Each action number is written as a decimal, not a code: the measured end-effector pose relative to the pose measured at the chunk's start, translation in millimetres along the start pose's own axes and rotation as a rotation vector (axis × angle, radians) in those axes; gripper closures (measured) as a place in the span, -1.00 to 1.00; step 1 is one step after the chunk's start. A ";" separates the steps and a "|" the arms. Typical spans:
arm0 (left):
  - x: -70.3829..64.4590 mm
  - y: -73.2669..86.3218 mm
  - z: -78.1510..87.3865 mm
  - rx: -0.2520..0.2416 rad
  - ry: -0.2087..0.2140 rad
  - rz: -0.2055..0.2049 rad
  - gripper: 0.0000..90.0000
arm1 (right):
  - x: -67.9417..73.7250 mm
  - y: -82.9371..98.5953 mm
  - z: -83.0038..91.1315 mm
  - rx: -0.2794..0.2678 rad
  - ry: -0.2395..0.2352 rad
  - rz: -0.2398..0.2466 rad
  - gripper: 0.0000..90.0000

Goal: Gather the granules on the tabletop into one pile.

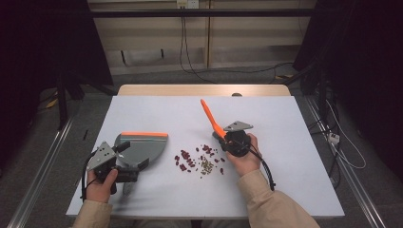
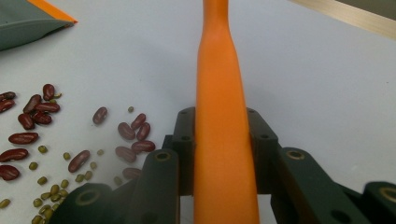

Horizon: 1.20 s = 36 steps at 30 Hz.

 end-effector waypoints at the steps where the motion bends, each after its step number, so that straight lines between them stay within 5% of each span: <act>1: 0.1 0.0 0.4 0.001 0.000 0.002 -0.93 | 1.0 -0.2 0.0 0.002 0.002 0.000 0.57; 20: -1.7 -0.9 1.5 -0.004 0.004 0.000 -0.92 | 32.6 -10.5 -2.6 -0.017 -0.028 0.024 0.57; 36: -1.6 -1.3 1.6 -0.005 0.003 0.000 -0.92 | 45.4 -16.2 -5.0 -0.035 -0.052 0.026 0.57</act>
Point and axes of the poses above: each handheld gripper's, and its own axes: z roughly backward along the jaws, y roughly out of its underside, x roughly to its left, the point moved 10 cm from there along -z, roughly forward along the jaws, and after that the axes turned 8 degrees about z, right-handed, at the moved point
